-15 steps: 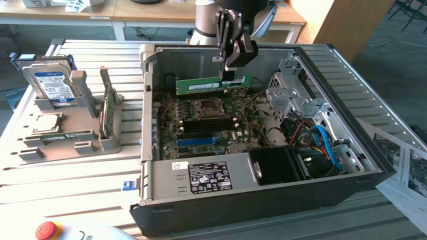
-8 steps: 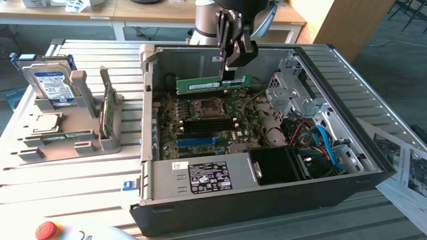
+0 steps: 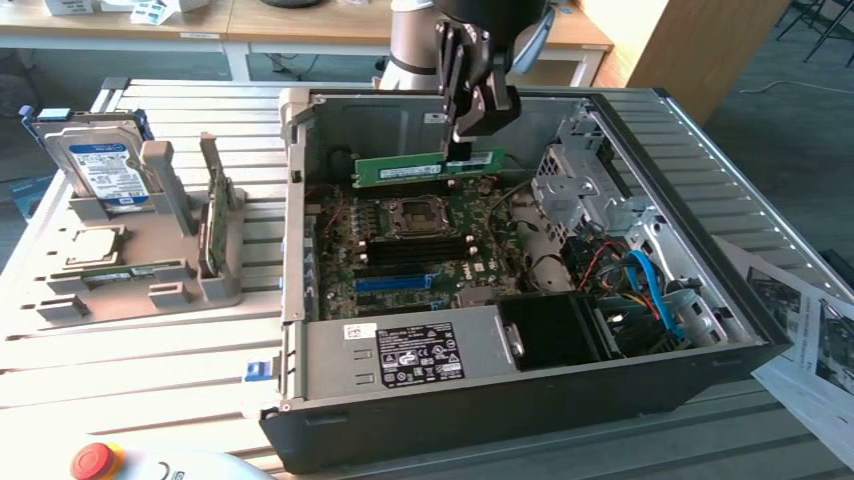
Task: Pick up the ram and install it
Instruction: 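Pick up the ram and move it above insertion slot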
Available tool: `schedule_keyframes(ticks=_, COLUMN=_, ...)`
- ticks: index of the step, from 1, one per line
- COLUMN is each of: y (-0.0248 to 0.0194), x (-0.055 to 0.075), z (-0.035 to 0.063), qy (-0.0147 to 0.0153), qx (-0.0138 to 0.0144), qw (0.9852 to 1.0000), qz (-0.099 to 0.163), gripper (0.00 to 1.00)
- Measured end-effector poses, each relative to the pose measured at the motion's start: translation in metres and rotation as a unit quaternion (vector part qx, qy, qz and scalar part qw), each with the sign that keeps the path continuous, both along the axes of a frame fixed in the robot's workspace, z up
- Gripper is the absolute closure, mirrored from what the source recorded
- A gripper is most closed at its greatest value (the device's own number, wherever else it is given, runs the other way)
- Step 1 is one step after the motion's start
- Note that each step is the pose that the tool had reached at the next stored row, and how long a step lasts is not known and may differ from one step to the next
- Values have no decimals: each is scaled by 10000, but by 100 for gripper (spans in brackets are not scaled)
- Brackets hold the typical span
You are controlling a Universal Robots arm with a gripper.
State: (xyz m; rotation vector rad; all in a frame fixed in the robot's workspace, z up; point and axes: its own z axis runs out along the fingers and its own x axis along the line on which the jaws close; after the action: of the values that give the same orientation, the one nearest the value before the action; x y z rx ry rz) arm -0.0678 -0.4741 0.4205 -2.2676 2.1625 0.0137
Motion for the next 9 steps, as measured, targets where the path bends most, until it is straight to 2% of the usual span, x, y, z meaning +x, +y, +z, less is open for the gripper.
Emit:
schedule_keyframes(ticks=2, y=-10, x=10, z=-1, qy=21, qx=24, qw=10000, qz=0, gripper=88)
schedule_keyframes(ticks=7, y=-10, x=11, z=-1, qy=22, qx=25, qw=10000, qz=-1, gripper=88)
schedule_keyframes(ticks=8, y=-11, x=14, z=-1, qy=25, qx=26, qw=10000, qz=0, gripper=88)
schedule_keyframes(ticks=9, y=-14, x=24, z=-1, qy=40, qx=30, qw=10000, qz=0, gripper=88)
